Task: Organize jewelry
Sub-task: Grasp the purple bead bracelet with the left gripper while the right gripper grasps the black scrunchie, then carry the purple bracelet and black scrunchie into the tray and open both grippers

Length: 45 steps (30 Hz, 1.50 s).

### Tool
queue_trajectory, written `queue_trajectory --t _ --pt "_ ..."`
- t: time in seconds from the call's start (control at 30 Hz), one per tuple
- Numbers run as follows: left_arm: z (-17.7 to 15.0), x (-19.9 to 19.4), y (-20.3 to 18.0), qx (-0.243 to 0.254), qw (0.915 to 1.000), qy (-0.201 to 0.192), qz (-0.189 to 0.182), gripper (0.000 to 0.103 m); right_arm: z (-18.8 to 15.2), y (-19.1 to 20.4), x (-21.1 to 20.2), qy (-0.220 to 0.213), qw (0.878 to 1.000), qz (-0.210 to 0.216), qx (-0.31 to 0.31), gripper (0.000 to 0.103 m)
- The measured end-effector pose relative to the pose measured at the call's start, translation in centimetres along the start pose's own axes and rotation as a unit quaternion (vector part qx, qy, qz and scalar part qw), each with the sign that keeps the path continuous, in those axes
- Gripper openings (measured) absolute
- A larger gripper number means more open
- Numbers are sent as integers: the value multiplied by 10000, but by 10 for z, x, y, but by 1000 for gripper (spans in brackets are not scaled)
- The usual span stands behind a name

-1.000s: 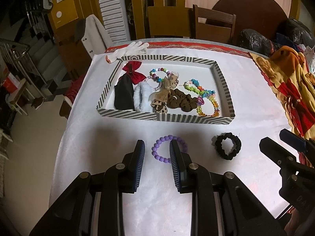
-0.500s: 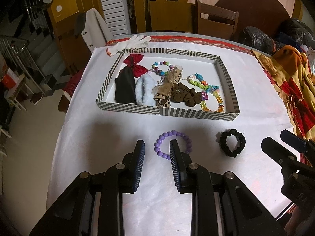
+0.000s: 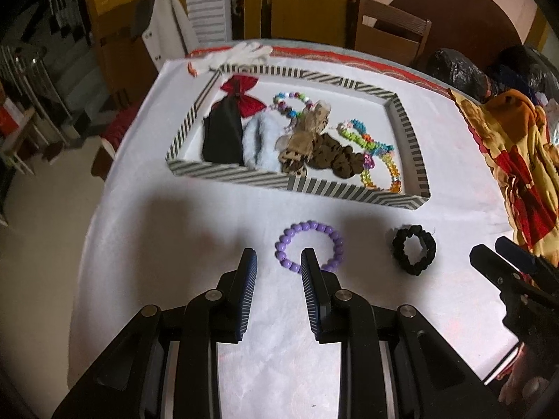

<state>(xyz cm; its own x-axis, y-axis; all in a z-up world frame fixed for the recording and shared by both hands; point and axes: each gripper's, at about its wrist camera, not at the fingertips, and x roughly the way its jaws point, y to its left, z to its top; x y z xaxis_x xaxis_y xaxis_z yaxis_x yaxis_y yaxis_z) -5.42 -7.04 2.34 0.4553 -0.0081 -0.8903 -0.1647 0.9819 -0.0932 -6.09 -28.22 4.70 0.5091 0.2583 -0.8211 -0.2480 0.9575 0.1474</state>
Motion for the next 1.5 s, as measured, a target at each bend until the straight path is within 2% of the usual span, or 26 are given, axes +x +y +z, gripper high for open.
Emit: queue_trajectory --t 0.4,0.6,0.8,0.93,1.03,1.1,1.13,1.17,1.2,1.23,1.37,1.5 --pt "-6 43 16 -111 9966 658 -491 17 -18 -42 49 393 9983 -83 422 70" --pt "-1 70 20 -122 9934 838 -770 17 -14 -38 71 439 9986 -125 274 69" --pt "7 89 22 -74 9917 950 -862 17 -9 -30 97 578 9978 -258 181 61" --pt "13 94 17 132 9922 913 -838 17 -10 -27 108 647 9973 -323 161 52" --pt "16 96 13 297 9928 857 -783 17 -10 -23 111 554 9975 -423 114 42" --pt "16 96 11 354 9931 797 -781 17 -8 -22 112 523 9975 -475 83 28" --pt "15 96 9 418 9932 753 -782 17 -7 -22 113 514 9974 -494 61 17" --pt "15 96 8 458 9932 729 -785 12 -6 -22 113 515 9974 -497 47 11" --pt "14 96 7 499 9928 717 -821 4 -6 -22 114 519 9974 -495 45 11" --pt "14 97 7 524 9923 727 -855 1 -5 -22 114 531 9975 -460 44 8" --pt "14 94 9 442 9916 760 -945 1 -4 -23 109 551 9979 -331 75 6" --pt "16 74 8 452 9918 603 -1034 1 -3 -23 93 448 9988 -211 50 6"
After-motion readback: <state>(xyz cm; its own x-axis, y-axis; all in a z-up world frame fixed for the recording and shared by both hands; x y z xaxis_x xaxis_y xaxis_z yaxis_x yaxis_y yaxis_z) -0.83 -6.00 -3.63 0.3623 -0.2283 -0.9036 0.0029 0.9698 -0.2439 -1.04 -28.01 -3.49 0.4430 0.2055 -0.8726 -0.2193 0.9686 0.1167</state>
